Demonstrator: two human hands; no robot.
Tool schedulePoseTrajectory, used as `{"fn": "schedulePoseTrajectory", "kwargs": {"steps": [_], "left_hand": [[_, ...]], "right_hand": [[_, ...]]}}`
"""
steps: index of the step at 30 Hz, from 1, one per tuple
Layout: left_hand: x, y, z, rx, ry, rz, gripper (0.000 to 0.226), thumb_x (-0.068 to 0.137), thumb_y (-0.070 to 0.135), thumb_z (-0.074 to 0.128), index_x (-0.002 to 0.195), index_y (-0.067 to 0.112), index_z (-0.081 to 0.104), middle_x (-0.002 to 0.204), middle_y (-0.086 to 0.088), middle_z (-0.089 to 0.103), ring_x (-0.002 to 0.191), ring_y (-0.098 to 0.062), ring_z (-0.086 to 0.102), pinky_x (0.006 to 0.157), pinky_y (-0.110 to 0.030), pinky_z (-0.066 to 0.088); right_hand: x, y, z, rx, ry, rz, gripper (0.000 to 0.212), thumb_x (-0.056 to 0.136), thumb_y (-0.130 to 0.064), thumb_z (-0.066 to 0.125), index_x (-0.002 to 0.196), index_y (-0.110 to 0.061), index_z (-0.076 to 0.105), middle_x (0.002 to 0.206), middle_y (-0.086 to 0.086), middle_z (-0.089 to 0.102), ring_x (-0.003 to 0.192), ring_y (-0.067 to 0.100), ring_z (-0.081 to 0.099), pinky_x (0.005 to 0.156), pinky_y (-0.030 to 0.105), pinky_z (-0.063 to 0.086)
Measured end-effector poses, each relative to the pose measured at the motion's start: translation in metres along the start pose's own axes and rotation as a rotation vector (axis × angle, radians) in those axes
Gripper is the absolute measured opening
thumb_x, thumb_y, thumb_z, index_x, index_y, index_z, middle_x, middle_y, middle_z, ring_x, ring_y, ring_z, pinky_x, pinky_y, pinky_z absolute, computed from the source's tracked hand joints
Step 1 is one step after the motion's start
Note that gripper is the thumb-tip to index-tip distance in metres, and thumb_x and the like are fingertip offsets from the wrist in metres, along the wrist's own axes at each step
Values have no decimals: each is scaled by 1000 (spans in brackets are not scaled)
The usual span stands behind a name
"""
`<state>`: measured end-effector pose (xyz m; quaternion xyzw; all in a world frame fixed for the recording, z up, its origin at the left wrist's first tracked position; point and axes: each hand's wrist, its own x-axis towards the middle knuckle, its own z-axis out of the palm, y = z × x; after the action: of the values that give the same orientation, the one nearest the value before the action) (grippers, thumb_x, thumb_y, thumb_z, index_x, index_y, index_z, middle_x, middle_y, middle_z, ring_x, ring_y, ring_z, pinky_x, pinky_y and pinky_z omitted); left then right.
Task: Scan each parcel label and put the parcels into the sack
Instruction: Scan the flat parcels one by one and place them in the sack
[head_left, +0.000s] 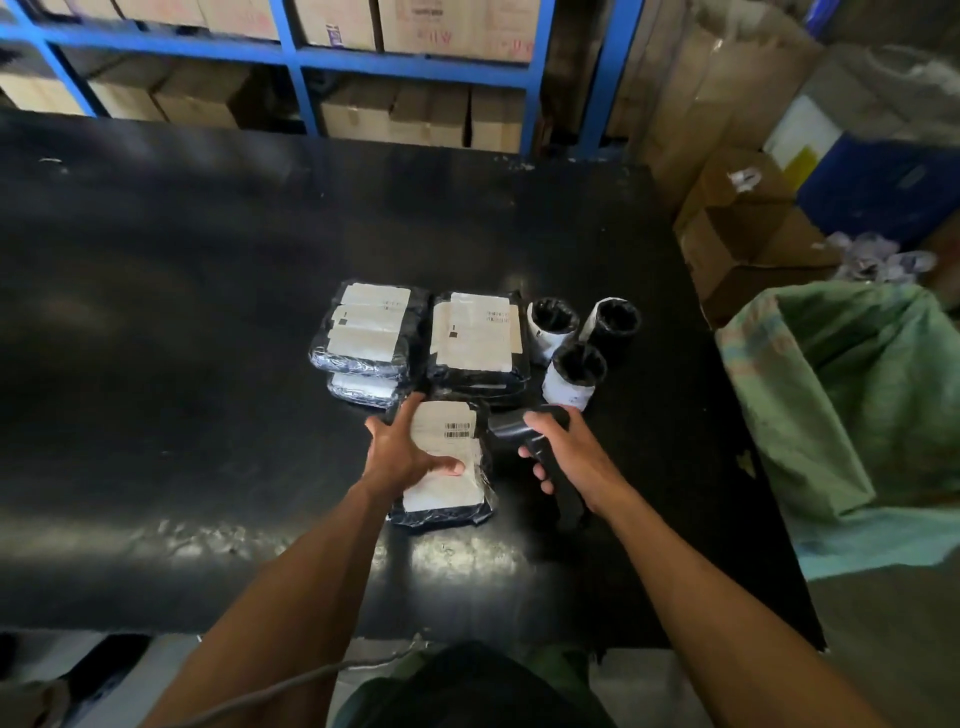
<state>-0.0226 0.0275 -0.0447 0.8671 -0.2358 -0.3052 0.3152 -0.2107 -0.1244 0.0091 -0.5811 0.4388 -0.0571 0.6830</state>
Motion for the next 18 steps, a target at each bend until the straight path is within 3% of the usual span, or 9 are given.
{"fn": "schedulePoseTrajectory", "kwargs": {"steps": [5, 13, 18], "left_hand": [[-8, 0, 2, -16, 73, 17, 122, 41, 45, 99, 146, 44, 36, 118, -7, 32, 99, -28, 49, 98, -44, 50], [-7, -4, -5, -26, 106, 21, 119, 42, 48, 99, 142, 50, 35, 118, -9, 34, 94, -27, 48, 92, -42, 52], [-4, -5, -11, -23, 113, 25, 117, 41, 53, 97, 140, 51, 35, 124, -14, 37, 103, -38, 54, 92, -46, 54]], "right_hand": [[0, -7, 24, -163, 69, -137, 43, 92, -64, 58, 119, -33, 47, 88, 13, 74, 55, 19, 60, 49, 32, 50], [-2, -12, 33, -237, 80, -176, 42, 93, -62, 57, 120, -31, 46, 82, 9, 69, 52, 18, 58, 49, 33, 50], [-5, -12, 34, -263, 74, -196, 43, 93, -62, 57, 121, -32, 45, 82, 8, 68, 53, 17, 58, 47, 31, 49]]}}
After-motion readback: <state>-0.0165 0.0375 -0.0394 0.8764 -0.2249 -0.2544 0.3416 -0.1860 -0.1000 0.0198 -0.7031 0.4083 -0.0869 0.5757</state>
